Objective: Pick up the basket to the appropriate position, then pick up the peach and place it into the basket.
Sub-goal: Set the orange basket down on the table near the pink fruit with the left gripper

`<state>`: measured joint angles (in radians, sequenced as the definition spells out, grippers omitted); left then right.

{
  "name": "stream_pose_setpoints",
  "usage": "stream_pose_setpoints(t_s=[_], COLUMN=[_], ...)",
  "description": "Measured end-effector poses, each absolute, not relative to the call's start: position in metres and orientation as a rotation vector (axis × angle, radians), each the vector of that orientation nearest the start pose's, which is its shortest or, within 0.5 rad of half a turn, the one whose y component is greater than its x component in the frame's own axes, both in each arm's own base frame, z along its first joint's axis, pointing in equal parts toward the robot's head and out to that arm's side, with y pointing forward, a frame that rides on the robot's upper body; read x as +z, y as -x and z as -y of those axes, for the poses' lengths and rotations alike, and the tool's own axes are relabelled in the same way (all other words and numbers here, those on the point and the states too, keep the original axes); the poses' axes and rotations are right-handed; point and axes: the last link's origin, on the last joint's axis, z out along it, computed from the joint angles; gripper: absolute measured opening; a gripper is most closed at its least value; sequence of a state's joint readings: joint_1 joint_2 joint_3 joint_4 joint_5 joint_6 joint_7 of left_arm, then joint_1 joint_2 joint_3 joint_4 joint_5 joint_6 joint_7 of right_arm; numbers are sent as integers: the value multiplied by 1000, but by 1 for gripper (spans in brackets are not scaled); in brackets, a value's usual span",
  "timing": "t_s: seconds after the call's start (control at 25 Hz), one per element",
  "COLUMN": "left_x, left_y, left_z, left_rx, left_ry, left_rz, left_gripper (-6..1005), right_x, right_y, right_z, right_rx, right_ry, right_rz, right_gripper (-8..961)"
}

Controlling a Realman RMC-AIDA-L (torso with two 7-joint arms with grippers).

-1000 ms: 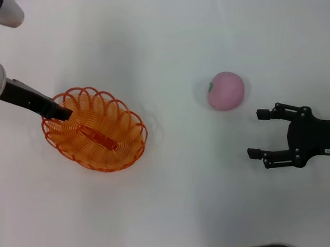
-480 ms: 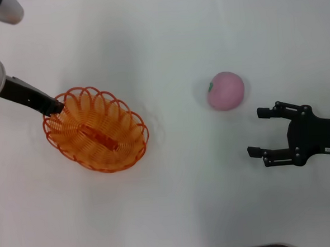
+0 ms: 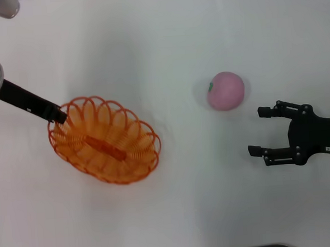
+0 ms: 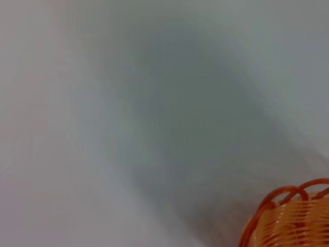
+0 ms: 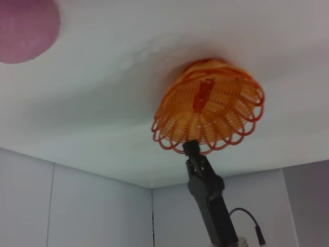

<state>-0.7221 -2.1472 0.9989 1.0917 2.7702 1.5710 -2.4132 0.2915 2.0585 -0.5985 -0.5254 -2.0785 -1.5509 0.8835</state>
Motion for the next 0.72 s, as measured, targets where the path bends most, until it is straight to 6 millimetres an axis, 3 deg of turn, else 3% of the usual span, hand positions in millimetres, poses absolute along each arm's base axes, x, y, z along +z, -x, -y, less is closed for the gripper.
stream_pose_setpoints(t_s=[0.4,0.72], left_x=[12,12], left_y=[210,214], left_z=[-360,-353], left_rx=[294,141], left_ry=[2509,2484], left_rz=[1468,1665], left_gripper=[42,43], right_x=[-10,-12], right_y=[-351,-350], right_z=[-242,-239], right_rx=[517,518], right_ry=[2666,2689], right_rz=[-443,-427], right_gripper=[941,941])
